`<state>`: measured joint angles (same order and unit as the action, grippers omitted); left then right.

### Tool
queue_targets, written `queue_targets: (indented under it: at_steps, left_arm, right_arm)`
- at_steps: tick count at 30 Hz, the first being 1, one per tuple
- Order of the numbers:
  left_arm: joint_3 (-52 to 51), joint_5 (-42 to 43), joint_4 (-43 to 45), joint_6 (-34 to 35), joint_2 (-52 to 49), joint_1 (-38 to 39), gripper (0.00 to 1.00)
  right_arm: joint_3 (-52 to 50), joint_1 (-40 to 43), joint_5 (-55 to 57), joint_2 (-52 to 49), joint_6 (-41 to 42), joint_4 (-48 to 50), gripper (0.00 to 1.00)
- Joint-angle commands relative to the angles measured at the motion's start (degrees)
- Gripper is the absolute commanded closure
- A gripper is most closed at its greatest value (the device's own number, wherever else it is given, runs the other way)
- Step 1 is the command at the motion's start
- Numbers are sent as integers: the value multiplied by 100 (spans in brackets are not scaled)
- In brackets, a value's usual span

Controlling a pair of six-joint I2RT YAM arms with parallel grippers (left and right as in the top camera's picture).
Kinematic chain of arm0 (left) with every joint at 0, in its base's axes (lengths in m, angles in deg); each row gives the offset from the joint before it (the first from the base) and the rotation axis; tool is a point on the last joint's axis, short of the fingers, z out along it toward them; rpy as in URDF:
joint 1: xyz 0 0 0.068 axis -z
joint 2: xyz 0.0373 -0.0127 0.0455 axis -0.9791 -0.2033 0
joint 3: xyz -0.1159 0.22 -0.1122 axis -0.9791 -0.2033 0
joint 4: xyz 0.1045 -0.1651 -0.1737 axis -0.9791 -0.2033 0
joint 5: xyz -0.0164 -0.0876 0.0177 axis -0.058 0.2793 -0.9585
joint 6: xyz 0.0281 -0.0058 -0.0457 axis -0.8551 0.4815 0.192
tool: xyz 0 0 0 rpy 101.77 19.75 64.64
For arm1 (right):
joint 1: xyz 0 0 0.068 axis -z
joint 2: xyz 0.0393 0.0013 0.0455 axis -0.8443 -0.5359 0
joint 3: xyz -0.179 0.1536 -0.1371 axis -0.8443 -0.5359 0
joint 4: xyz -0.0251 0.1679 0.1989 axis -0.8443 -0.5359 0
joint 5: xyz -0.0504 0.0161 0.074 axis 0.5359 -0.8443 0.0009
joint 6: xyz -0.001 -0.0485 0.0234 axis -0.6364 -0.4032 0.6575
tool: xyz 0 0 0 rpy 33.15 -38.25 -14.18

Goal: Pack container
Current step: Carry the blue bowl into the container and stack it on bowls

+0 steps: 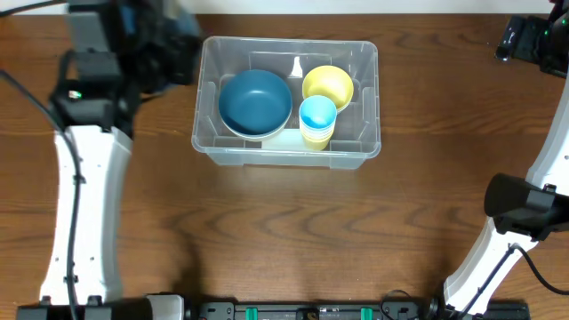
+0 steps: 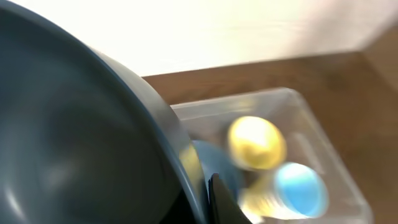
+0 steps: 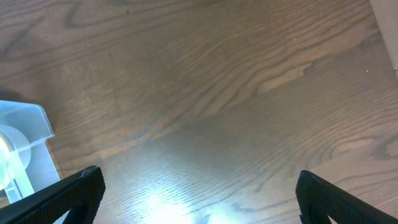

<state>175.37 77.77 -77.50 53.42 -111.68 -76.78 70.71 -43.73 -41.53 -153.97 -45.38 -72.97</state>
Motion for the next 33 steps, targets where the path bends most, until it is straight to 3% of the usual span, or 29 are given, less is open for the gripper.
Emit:
queue_targets:
  at_steps: [1,5,11,30,32,33]
  left_arm:
    - [-11,-249,-57,-356,-186,767,94]
    - [-11,-1187,-195,-389,-492,1443,94]
    - [-11,-1834,-420,-516,-1119,1943,94]
    - [-11,-1902,-546,-494,-2507,1982,94]
    - [-11,-1902,-540,-492,-2507,1980,91]
    - [-11,-1902,-542,-492,-2507,1980,83]
  right_arm:
    - [72,37,35,140,-68,-13,1]
    - [72,37,35,140,-68,-13,1]
    - [72,37,33,140,-68,-13,1]
    - [72,37,35,140,-68,-13,1]
    - [72,39,35,140,-68,-13,1]
    - [72,39,35,140,-68,-13,1]
